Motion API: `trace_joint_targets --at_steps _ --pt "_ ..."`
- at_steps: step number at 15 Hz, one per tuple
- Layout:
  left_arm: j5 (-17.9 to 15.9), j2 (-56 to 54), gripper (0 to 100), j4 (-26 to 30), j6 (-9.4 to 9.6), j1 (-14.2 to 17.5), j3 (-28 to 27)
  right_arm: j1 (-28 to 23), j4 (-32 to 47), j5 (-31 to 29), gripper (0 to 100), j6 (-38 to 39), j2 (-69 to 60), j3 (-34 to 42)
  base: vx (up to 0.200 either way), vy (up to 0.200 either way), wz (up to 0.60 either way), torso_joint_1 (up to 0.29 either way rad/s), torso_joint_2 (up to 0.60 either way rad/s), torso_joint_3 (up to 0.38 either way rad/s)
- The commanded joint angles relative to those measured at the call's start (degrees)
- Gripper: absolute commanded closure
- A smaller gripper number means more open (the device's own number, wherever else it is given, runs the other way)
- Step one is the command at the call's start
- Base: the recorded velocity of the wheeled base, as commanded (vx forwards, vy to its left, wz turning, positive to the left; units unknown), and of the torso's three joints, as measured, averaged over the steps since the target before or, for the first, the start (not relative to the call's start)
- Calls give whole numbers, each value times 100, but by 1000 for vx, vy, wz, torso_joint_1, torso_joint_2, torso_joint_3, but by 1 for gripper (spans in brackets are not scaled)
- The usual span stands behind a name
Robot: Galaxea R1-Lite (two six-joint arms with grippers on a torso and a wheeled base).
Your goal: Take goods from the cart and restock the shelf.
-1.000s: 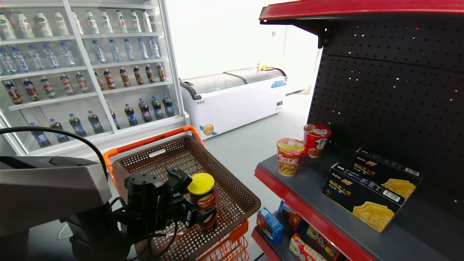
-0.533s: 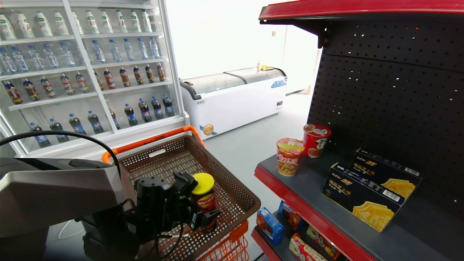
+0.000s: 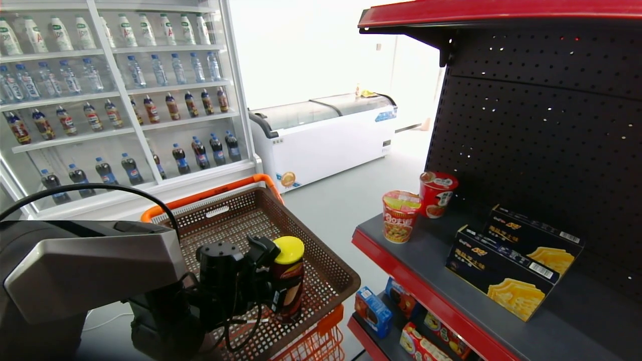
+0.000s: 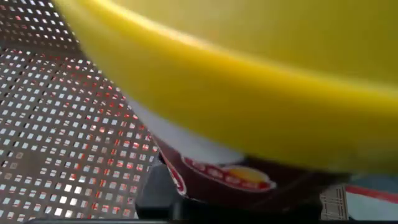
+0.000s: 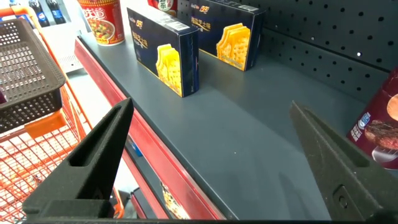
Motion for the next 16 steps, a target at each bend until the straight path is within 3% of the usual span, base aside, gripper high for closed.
trace_joint_targets --at_steps 1,3,5,6,8,11,16 --pt "16 -13 100 86 -7 15 49 -2 -1 0 0 0 7 1 0 0 0 0 0 0" --pt "69 -198 100 306 -33 50 225 -2 -1 0 0 0 7 1 0 0 0 0 0 0" --pt "350 -778 100 578 -60 164 304 -2 -1 0 0 0 7 1 0 0 0 0 0 0" --pt "368 -1129 100 622 -156 182 374 -2 -1 0 0 0 7 1 0 0 0 0 0 0" --pt "508 -2167 100 1009 -543 182 488 -2 -1 0 0 0 7 1 0 0 0 0 0 0" --pt "904 -3608 100 2142 -684 191 541 -2 -1 0 0 0 7 1 0 0 0 0 0 0" --pt "1185 -6473 100 4920 -684 138 1112 -2 -1 0 0 0 7 1 0 0 0 0 0 0"
